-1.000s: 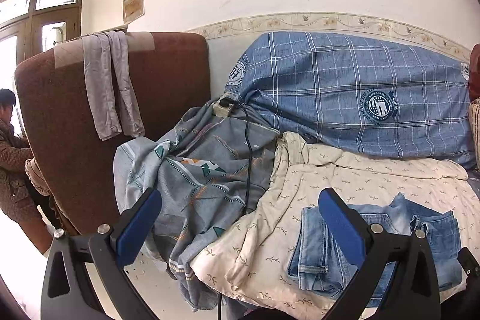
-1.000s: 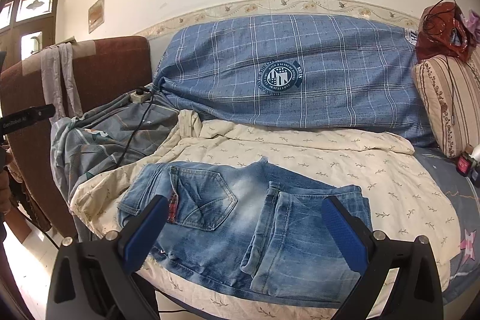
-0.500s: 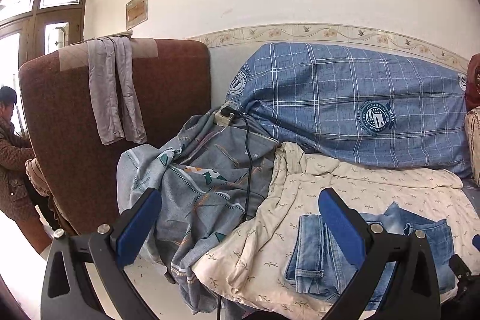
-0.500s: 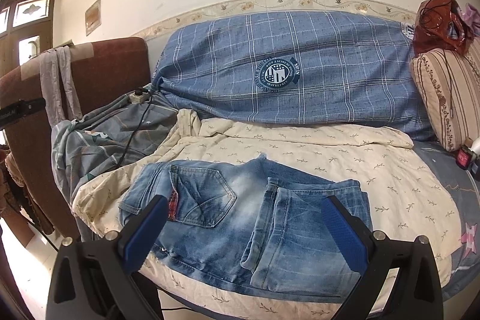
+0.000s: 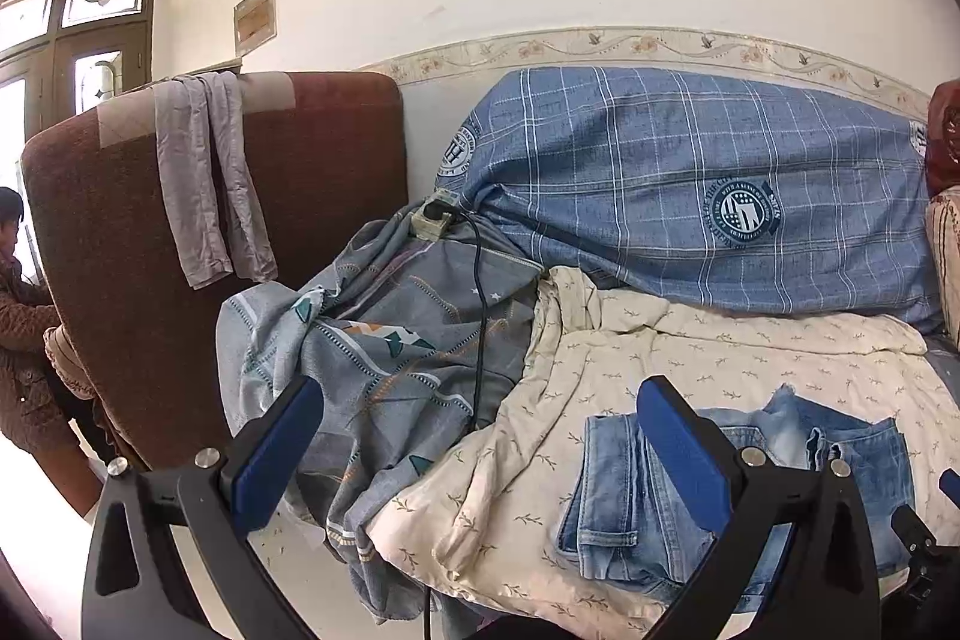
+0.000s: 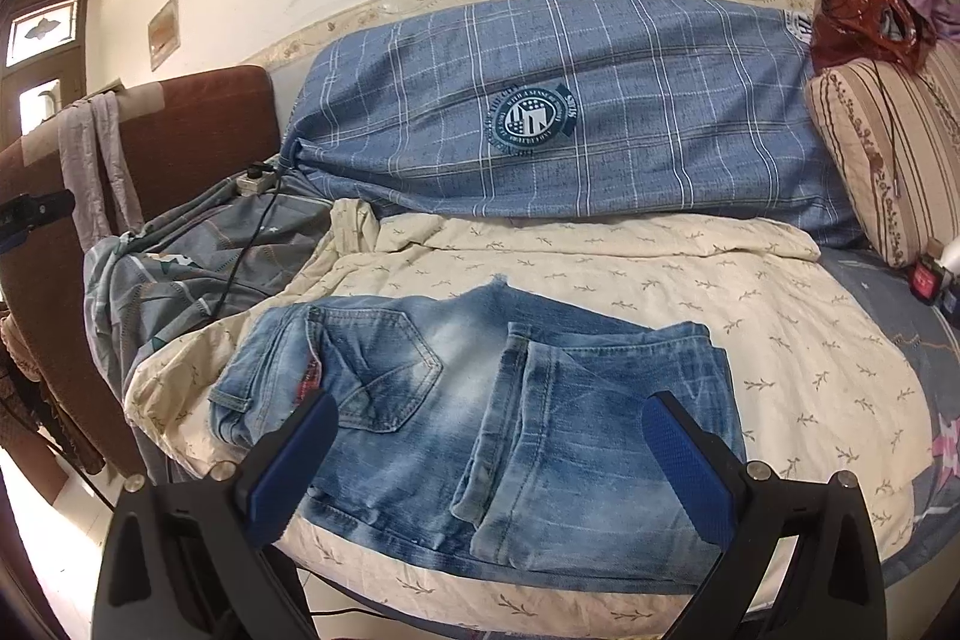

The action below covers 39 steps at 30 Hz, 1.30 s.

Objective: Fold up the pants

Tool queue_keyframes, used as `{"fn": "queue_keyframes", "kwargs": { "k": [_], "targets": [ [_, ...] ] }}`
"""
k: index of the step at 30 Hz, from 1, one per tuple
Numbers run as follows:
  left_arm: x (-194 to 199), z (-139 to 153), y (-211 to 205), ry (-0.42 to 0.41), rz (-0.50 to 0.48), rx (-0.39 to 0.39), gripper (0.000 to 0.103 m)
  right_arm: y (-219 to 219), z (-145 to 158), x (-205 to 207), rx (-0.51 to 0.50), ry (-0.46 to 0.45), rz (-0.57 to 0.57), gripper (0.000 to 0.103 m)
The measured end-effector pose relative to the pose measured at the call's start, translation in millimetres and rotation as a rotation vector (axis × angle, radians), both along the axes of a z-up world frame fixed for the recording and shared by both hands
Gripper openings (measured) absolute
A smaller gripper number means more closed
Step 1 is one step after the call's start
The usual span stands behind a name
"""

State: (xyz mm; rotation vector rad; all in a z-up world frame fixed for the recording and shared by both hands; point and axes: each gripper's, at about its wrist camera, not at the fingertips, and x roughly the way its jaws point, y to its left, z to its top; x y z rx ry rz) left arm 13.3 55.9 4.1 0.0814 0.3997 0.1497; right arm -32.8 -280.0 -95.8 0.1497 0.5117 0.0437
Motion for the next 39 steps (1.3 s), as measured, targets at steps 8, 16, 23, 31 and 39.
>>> {"fn": "queue_keyframes", "kwargs": {
  "k": [8,16,23,31,39],
  "targets": [
    [14.4,-17.3,-17.7,0.053,-0.025,0.028,0.103,-19.3,-19.3,7.4,0.045,0.048,-0.041,0.103],
    [31.4,-39.3,-31.1,0.119,-0.047,0.035,0.103,-37.9,-39.4,17.2,0.071,0.092,-0.084,0.103],
    [70.2,-104.2,-47.7,0.353,-0.118,-0.017,0.103,-49.9,-67.7,26.2,0.008,0.15,-0.137,0.102],
    [98.8,-174.5,-24.7,0.598,-0.047,-0.155,0.103,-62.6,-94.0,33.8,-0.08,0.205,-0.208,0.103],
    [98.0,-196.8,-12.8,0.686,-0.039,-0.257,0.103,-65.2,-103.7,40.2,-0.071,0.237,-0.206,0.103]
  ]
}}
